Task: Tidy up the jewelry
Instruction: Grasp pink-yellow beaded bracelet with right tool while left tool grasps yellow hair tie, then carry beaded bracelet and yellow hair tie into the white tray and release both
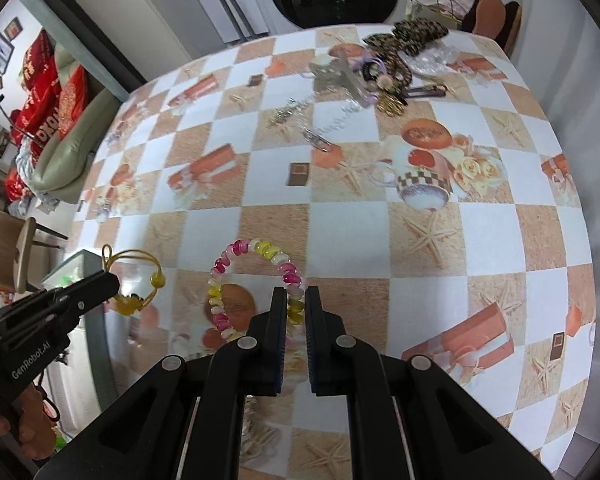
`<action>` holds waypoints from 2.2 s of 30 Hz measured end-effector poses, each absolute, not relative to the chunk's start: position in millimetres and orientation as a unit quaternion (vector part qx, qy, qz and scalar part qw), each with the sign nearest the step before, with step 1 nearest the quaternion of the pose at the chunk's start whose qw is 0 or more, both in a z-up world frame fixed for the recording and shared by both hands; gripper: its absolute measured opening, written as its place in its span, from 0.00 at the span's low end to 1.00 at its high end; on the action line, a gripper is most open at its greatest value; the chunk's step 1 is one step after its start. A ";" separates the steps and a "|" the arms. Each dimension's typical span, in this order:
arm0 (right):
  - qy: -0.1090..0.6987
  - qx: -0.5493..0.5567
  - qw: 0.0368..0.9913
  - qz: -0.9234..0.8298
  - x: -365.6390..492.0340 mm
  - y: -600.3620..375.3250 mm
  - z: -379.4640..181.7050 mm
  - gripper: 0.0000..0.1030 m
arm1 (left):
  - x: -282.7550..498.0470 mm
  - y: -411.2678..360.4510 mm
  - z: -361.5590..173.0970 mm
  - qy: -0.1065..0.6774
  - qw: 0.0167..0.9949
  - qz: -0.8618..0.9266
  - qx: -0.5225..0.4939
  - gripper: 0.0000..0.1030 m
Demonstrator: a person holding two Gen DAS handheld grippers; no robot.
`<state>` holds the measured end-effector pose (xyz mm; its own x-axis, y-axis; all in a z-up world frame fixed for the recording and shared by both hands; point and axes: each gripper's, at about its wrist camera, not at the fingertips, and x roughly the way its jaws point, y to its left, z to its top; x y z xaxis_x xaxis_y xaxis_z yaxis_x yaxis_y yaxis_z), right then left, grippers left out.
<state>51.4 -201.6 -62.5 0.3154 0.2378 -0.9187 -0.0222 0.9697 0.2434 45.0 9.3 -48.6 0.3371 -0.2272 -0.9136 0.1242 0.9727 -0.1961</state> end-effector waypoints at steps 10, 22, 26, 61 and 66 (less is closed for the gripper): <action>0.566 0.089 0.810 0.125 43.9 -160.3 -25.4 0.09 | 5.7 63.4 -21.5 0.555 0.824 -0.088 -0.072 0.10; 0.557 0.052 0.796 0.232 34.3 -52.4 3.6 0.09 | -48.4 151.5 -12.9 0.552 0.824 -0.017 -0.125 0.10; 0.566 0.033 0.778 0.270 28.1 -6.1 -2.9 0.09 | -66.8 174.2 -27.4 0.565 0.814 0.002 -0.137 0.10; 0.672 -0.056 0.676 0.297 18.7 135.9 -130.0 0.10 | -94.5 228.3 -126.7 0.629 0.763 0.099 -0.112 0.11; 0.674 -0.051 0.673 0.301 20.0 132.1 -131.4 0.10 | -91.7 223.4 -126.5 0.633 0.760 0.111 -0.098 0.11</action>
